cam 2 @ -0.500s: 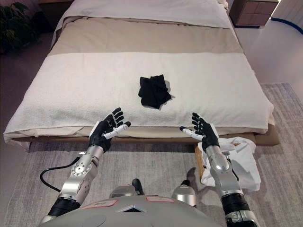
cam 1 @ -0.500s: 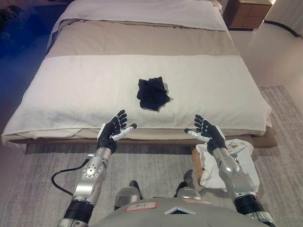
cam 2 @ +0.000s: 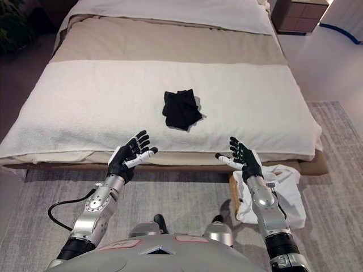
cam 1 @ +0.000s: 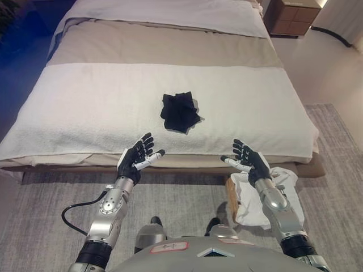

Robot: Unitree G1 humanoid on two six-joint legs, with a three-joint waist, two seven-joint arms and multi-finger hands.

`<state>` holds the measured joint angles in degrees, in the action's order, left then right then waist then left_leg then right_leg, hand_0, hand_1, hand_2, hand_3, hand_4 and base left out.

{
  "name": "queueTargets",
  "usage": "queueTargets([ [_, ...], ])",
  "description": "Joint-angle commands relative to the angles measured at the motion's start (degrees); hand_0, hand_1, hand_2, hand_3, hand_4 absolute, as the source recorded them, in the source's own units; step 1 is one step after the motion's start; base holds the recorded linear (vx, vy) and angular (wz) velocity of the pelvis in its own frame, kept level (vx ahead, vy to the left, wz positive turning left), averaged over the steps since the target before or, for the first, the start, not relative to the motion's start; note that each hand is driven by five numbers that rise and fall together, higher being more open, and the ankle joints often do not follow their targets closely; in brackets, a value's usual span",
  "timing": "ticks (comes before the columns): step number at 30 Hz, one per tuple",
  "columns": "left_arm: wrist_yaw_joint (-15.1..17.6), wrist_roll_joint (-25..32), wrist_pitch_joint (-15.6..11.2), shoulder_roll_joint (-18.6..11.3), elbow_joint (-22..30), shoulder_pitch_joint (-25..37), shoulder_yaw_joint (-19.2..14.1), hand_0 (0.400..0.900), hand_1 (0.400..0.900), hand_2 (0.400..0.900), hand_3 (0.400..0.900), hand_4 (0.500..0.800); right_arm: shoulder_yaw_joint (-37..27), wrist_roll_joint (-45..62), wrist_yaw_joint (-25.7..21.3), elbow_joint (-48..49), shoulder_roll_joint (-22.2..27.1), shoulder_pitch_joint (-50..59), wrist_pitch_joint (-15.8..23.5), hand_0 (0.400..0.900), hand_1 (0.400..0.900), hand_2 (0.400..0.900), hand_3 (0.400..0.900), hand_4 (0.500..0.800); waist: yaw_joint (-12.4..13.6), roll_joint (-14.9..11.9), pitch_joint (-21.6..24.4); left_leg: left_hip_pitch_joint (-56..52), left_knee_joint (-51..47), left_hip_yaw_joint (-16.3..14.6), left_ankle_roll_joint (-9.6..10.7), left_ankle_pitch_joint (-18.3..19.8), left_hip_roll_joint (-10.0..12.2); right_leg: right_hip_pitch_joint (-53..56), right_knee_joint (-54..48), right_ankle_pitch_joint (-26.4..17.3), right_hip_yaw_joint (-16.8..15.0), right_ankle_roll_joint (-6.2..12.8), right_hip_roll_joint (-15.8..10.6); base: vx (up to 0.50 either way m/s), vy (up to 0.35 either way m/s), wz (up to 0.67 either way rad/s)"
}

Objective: Put the clothes on the bed into the basket.

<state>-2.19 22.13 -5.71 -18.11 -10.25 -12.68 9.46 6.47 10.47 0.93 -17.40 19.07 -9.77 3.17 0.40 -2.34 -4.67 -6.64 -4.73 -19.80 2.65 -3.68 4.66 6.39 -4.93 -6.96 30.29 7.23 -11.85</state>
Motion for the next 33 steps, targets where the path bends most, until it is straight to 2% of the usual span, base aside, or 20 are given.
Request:
queueTargets([
  [1, -1.15, -1.07, -4.67, -1.21, 5.41, 2.81, -2.16, 0.9, 0.9, 0.9, 0.9, 0.8, -1.64, -0.65, 0.41, 5.8, 1.77, 4.91, 5.42, 0.9, 0.9, 0.9, 0.9, 0.8, -0.82, -0.3, 0.38, -0.58, 4.63, -0.61, 0.14, 8.02, 0.1, 1.48, 0.77, 3.86, 0.82, -0.72, 1.12, 0.03, -0.053, -0.05],
  [11, -0.64, -0.44, -4.56, -1.08, 5.28, 2.74, -2.3, 0.9, 0.9, 0.9, 0.9, 0.8, -1.8, -1.13, -0.12, 5.85, 2.53, 5.13, 5.47, 0.9, 0.9, 0.9, 0.9, 0.8, -0.79, -0.41, 0.01, 0.09, 5.96, -1.08, 1.48, 7.51, 1.82, 1.48, 0.04, 5.08, -0.15, -1.65, 2.88, 0.02, -0.067, -0.03],
  [16, -0.52, 0.06, -4.52, -1.25, 5.25, 3.24, -2.12, 0.9, 0.9, 0.9, 0.9, 0.8, -1.54, -0.98, -0.34, 5.84, 2.74, 5.75, 5.52, 0.9, 0.9, 0.9, 0.9, 0.8, -0.67, -0.6, -0.94, 1.56, 9.79, -1.16, 2.7, 7.78, 3.85, 1.33, -0.04, 6.44, -1.3, -2.83, 4.46, 0.0, -0.128, -0.07],
  [19, -0.32, 0.83, -4.57, -1.41, 5.4, 3.82, -2.03, 0.9, 0.9, 0.9, 0.9, 0.8, -1.39, -0.37, -0.7, 5.93, 3.11, 6.45, 5.86, 0.9, 0.9, 0.9, 0.9, 0.8, 0.0, -1.01, -2.94, 6.64, 21.96, 0.23, 4.09, 8.03, 7.29, 1.56, -0.07, 7.92, -2.21, -4.61, 6.01, -0.04, -0.192, -0.12],
  [21, -0.41, 1.74, -4.47, -1.48, 5.75, 4.43, -1.56, 0.9, 0.9, 0.9, 0.9, 0.8, -1.53, 0.0, -0.99, 6.25, 3.78, 6.58, 6.04, 0.9, 0.9, 0.9, 0.9, 0.8, 0.91, -1.02, -4.77, 10.32, 31.21, 2.23, 4.96, 6.09, 9.18, 2.58, -0.07, 8.94, -2.1, -5.96, 7.24, 0.0, -0.181, -0.09],
  [23, -0.69, 2.22, -4.37, -1.55, 6.06, 4.6, -1.16, 0.9, 0.9, 0.9, 0.9, 0.8, -1.97, 0.17, -1.11, 6.58, 4.22, 6.4, 6.07, 0.9, 0.9, 0.9, 0.9, 0.8, 1.56, -1.13, -5.71, 13.0, 36.91, 3.69, 5.67, 4.41, 9.56, 3.74, -0.07, 10.23, -1.78, -6.79, 8.12, 0.03, -0.11, -0.07],
  [24, -0.76, 2.33, -4.26, -1.71, 6.33, 4.92, -0.76, 0.9, 0.9, 0.9, 0.9, 0.8, -2.07, 0.22, -1.33, 6.5, 4.26, 6.46, 5.97, 0.9, 0.9, 0.9, 0.9, 0.8, 1.8, -1.21, -6.2, 14.92, 37.43, 4.67, 5.6, 4.2, 9.0, 3.93, -0.07, 10.68, -1.45, -6.91, 8.31, 0.02, -0.045, 0.01],
  [28, -0.01, 2.51, -4.36, -2.07, 6.65, 5.3, -0.16, 0.9, 0.9, 0.9, 0.9, 0.8, -2.51, 0.34, -2.22, 5.93, 4.21, 6.63, 6.05, 0.9, 0.9, 0.9, 0.9, 0.8, 1.76, -1.75, -6.42, 18.24, 27.22, 5.07, 4.29, 4.72, 7.71, 3.76, -0.07, 10.63, -0.83, -5.89, 7.85, 0.09, 0.039, 0.07],
  [30, 0.42, 2.68, -4.57, -2.03, 6.51, 5.39, 0.44, 0.9, 0.9, 0.9, 0.9, 0.8, -2.4, 0.2, -2.76, 5.21, 4.38, 7.08, 6.35, 0.9, 0.9, 0.9, 0.9, 0.8, 1.68, -0.95, -6.63, 18.64, 14.17, 5.83, 5.98, -2.9, 8.43, 3.64, -0.07, 10.72, -0.78, -5.18, 8.33, 0.15, 0.138, 0.08],
  [33, 0.91, 2.48, -4.85, -1.69, 5.78, 5.51, 0.58, 0.9, 0.9, 0.9, 0.9, 0.8, -1.72, -0.06, -3.16, 4.46, 5.31, 8.01, 6.73, 0.9, 0.9, 0.9, 0.9, 0.8, 1.38, 0.63, -7.18, 19.15, 1.37, 4.59, 7.87, -8.86, 11.22, 3.93, -0.07, 11.28, -1.28, -4.05, 8.38, 0.2, 0.204, -0.08],
])
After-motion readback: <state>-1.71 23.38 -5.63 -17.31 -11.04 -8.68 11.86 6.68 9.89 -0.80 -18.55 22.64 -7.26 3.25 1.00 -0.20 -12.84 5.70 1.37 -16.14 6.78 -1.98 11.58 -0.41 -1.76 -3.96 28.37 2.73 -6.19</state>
